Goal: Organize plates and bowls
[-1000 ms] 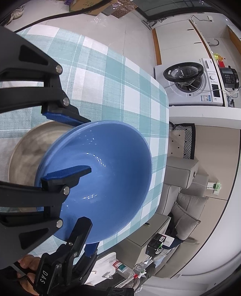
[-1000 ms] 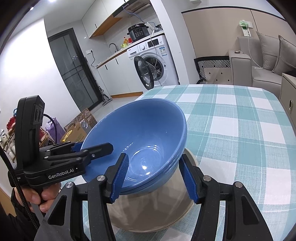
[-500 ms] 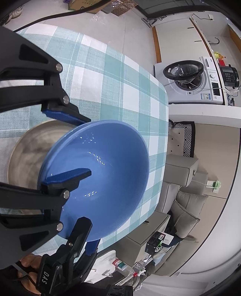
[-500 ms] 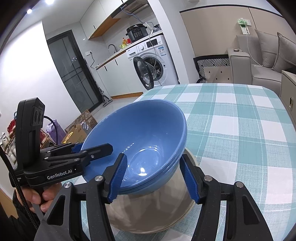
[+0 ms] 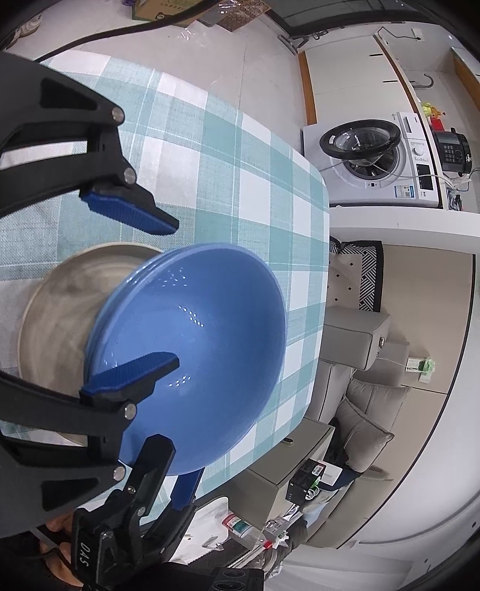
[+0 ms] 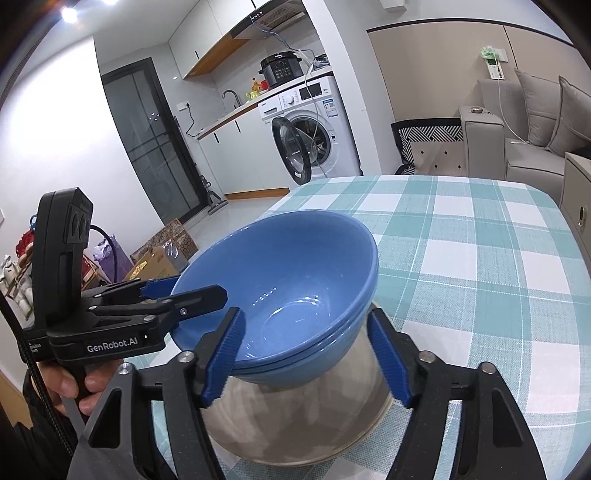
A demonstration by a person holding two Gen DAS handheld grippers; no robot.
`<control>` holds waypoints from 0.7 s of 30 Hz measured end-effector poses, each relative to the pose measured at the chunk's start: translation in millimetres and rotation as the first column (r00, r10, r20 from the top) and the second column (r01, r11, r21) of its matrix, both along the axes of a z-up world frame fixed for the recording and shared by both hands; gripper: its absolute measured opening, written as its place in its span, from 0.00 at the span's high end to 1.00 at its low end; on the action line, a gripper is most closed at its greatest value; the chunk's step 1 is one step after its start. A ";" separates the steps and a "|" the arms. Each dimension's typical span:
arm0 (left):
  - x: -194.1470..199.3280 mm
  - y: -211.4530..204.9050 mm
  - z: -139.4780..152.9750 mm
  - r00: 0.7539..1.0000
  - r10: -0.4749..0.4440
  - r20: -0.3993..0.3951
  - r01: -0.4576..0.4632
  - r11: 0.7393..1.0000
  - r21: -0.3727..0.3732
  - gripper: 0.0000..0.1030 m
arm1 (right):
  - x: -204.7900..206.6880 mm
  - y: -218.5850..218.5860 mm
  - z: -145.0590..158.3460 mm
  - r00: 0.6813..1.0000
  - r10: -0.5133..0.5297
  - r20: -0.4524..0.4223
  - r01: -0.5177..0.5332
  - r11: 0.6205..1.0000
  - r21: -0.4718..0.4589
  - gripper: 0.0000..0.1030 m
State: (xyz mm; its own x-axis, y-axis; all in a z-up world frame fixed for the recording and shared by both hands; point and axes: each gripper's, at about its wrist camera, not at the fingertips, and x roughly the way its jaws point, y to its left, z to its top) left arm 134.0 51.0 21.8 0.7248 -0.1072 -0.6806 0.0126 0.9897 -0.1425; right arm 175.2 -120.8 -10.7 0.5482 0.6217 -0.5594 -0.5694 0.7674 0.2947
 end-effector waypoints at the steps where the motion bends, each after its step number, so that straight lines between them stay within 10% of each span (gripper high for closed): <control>1: -1.0 1.2 0.1 1.000 -0.001 0.003 0.001 1.000 -0.002 0.29 | -0.1 0.8 0.2 1.000 -0.001 0.003 0.001 1.000 -0.003 0.23; 12: -24.6 17.5 7.6 0.996 -0.002 0.087 0.002 1.000 0.006 0.00 | -0.2 -3.7 3.6 0.999 -0.014 0.038 0.015 1.000 -0.023 0.01; 21: -49.3 20.5 5.7 0.984 -0.032 0.175 0.021 0.998 0.063 0.00 | -14.2 -16.8 5.4 0.994 -0.038 0.098 0.041 0.999 -0.029 0.01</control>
State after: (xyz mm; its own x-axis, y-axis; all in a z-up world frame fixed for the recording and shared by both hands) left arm 84.7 71.4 27.5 0.8310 -0.0902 -0.5490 0.0582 0.9955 -0.0754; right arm 161.0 -137.6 -5.3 0.6251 0.5813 -0.5209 -0.5631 0.7980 0.2147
